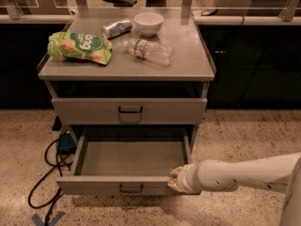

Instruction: Open middle drawer

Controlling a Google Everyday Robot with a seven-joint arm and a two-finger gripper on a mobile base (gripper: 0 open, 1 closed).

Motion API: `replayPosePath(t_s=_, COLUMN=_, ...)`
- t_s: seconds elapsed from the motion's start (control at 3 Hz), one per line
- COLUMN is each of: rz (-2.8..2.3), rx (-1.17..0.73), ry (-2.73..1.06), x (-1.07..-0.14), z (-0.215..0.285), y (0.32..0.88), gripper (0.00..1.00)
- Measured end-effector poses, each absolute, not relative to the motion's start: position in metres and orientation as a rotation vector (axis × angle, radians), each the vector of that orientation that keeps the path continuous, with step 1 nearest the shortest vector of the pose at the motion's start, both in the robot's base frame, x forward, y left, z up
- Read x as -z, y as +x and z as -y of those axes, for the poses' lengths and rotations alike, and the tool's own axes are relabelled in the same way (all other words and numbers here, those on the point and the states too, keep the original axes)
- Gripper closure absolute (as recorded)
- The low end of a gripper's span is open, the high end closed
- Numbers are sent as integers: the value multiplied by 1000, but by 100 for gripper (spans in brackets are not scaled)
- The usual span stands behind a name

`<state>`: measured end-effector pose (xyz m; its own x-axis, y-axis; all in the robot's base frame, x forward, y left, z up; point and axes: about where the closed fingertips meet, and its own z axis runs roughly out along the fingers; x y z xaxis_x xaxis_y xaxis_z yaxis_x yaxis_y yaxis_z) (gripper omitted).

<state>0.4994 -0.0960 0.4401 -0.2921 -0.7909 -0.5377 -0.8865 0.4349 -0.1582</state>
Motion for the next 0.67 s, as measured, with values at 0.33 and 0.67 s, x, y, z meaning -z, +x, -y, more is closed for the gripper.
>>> replayPosePath(t_s=0.33, rz=-2142, rx=-228, ry=-1406, x=-440, z=96, y=499, gripper=35)
replayPosePath(t_s=0.67, rz=-2142, rx=-228, ry=-1406, x=-440, z=96, y=499, gripper=12)
